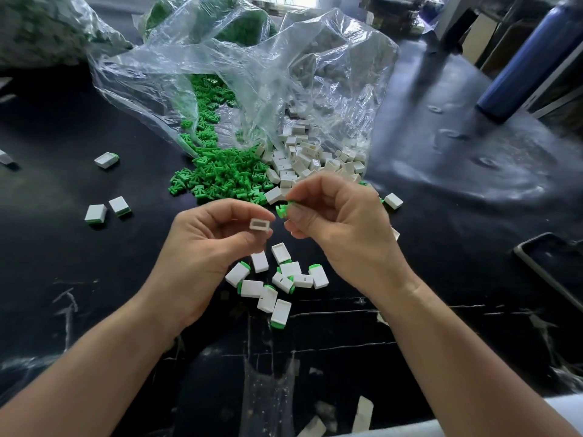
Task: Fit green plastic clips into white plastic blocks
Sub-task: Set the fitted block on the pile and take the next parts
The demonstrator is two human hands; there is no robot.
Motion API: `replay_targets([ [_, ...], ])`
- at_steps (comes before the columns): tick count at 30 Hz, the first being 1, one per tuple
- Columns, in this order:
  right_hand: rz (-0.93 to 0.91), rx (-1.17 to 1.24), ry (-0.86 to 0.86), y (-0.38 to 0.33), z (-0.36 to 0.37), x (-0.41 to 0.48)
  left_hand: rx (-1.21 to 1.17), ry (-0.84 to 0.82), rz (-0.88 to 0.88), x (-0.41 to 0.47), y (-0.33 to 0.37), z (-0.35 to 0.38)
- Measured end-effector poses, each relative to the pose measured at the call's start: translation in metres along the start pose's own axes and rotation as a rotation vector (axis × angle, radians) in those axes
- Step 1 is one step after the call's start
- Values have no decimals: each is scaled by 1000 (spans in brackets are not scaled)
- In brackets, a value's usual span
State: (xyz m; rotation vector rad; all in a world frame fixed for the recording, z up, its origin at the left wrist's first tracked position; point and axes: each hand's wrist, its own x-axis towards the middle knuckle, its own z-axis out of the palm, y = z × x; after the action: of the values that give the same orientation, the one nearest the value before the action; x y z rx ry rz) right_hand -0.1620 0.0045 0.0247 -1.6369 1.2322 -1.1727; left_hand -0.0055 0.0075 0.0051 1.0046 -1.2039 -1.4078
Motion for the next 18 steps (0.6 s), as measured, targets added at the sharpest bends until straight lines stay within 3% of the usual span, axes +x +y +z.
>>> replay_targets([
  [18,-11,-6,-15,-2,0,-2,19,-21,-11,-4,2,4],
])
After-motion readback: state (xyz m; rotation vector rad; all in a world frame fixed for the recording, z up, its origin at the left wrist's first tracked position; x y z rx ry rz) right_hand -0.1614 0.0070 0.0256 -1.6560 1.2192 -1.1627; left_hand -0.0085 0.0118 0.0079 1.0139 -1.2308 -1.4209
